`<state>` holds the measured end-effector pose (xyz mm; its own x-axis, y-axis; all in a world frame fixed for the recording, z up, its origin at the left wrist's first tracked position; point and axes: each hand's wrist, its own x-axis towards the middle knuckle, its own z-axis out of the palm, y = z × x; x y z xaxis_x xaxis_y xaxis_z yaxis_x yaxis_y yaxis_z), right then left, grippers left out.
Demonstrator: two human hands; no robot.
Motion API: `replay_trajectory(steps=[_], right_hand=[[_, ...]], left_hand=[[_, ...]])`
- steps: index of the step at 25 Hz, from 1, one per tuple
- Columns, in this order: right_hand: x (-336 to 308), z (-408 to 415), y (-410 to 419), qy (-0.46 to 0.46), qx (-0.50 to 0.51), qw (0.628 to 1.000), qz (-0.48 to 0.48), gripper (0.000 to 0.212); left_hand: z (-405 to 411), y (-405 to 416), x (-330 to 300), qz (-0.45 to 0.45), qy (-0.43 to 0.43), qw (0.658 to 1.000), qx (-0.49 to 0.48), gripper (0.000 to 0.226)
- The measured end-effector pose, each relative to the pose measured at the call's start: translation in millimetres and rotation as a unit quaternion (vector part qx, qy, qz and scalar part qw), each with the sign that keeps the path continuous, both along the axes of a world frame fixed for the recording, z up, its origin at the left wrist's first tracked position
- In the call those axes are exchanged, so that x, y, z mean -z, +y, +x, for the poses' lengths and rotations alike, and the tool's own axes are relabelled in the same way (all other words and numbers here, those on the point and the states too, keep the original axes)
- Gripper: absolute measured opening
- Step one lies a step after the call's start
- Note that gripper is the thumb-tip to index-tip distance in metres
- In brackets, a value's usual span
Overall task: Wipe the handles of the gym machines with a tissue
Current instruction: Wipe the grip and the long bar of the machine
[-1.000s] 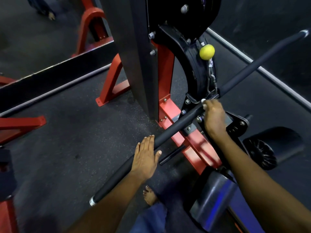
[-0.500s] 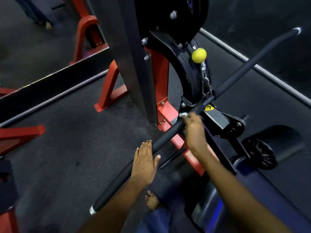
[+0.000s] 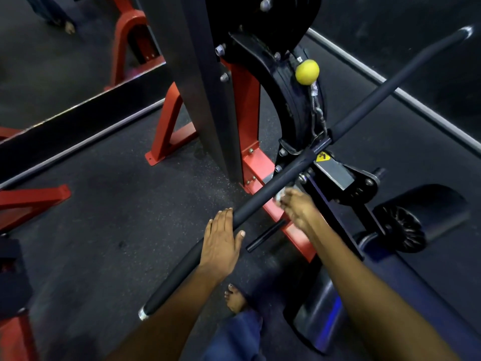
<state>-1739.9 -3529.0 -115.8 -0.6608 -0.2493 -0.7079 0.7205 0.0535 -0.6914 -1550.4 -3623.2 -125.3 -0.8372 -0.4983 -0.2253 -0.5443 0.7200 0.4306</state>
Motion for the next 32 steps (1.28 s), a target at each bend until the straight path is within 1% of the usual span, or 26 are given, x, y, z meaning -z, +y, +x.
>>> replay_trajectory(steps=[1, 2, 3, 5, 7, 8, 9, 11, 12, 13, 14, 16, 17, 18, 19, 22, 24, 25, 28, 29, 30, 32], right_hand=[[-5, 8, 3, -0.015, -0.035, 0.999, -0.026, 0.035], [-11, 1, 4, -0.022, -0.033, 0.999, -0.025, 0.034], [-11, -16, 5, -0.016, -0.005, 1.0, -0.018, 0.034], [-14, -59, 5, 0.014, 0.095, 0.995, -0.031, 0.034], [-17, -64, -1, 0.027, 0.134, 0.991, -0.014, 0.035], [-8, -47, -2, 0.012, 0.117, 0.993, 0.002, 0.035], [-2, -21, -3, -0.004, 0.074, 0.997, -0.011, 0.035], [0, 30, -5, -0.037, -0.014, 0.997, -0.068, 0.033], [-5, 40, -5, -0.042, -0.046, 0.995, -0.079, 0.033], [-6, 33, -5, -0.039, -0.043, 0.996, -0.071, 0.033], [-9, 18, -4, -0.02, -0.018, 0.999, -0.041, 0.034], [-11, -21, -2, 0.007, 0.1, 0.995, -0.026, 0.035], [-12, -31, -2, 0.016, 0.135, 0.99, -0.028, 0.035], [-9, -27, -5, 0.02, 0.143, 0.989, -0.015, 0.035], [-3, -10, -12, 0.017, 0.124, 0.992, -0.012, 0.035], [5, 85, -31, -0.045, 0.01, 0.998, -0.035, 0.036], [1, 109, -35, -0.067, -0.008, 0.997, -0.043, 0.035], [4, 96, -31, -0.057, 0.006, 0.997, -0.046, 0.034], [0, 45, -18, -0.023, 0.139, 0.988, -0.064, 0.031], [-1, 45, -20, -0.013, 0.154, 0.986, -0.062, 0.032], [1, 60, -24, -0.011, 0.126, 0.991, -0.04, 0.033], [5, 112, -36, -0.026, 0.023, 0.999, -0.024, 0.036]], left_hand=[[0, 0, 0, -0.002, 0.002, 1.0, 0.001, 0.061], [-1, 0, 1, -0.004, 0.004, 1.0, 0.004, 0.061], [-1, -1, 2, -0.004, 0.005, 1.0, 0.007, 0.061], [0, -2, 3, 0.002, 0.01, 1.0, 0.008, 0.06], [2, -1, 4, 0.005, 0.021, 1.0, 0.002, 0.06], [3, 0, 5, 0.004, 0.026, 1.0, 0.0, 0.06], [4, 0, 5, 0.0, 0.026, 1.0, -0.001, 0.06], [7, -1, 4, -0.011, 0.014, 1.0, -0.003, 0.059], [9, -2, 4, -0.016, 0.007, 1.0, -0.004, 0.059], [13, -3, 4, -0.022, 0.002, 1.0, -0.004, 0.058], [18, -3, 5, -0.029, -0.001, 1.0, -0.002, 0.059], [34, -4, 6, -0.044, -0.012, 0.999, 0.001, 0.062], [43, -5, 8, -0.042, -0.017, 0.999, -0.001, 0.062], [51, -7, 11, -0.032, -0.022, 0.999, -0.008, 0.06], [61, -8, 12, -0.019, -0.023, 0.999, -0.019, 0.059], [83, -10, 13, 0.008, -0.008, 0.999, -0.04, 0.061], [95, -10, 14, 0.015, 0.002, 0.998, -0.054, 0.061], [101, -9, 15, 0.019, 0.002, 0.998, -0.063, 0.061], [119, -6, 17, 0.024, 0.0, 0.996, -0.082, 0.062], [124, -4, 18, 0.024, 0.0, 0.996, -0.088, 0.062], [128, -3, 20, 0.026, 0.0, 0.995, -0.093, 0.062], [134, -2, 22, 0.029, 0.0, 0.995, -0.097, 0.062]])
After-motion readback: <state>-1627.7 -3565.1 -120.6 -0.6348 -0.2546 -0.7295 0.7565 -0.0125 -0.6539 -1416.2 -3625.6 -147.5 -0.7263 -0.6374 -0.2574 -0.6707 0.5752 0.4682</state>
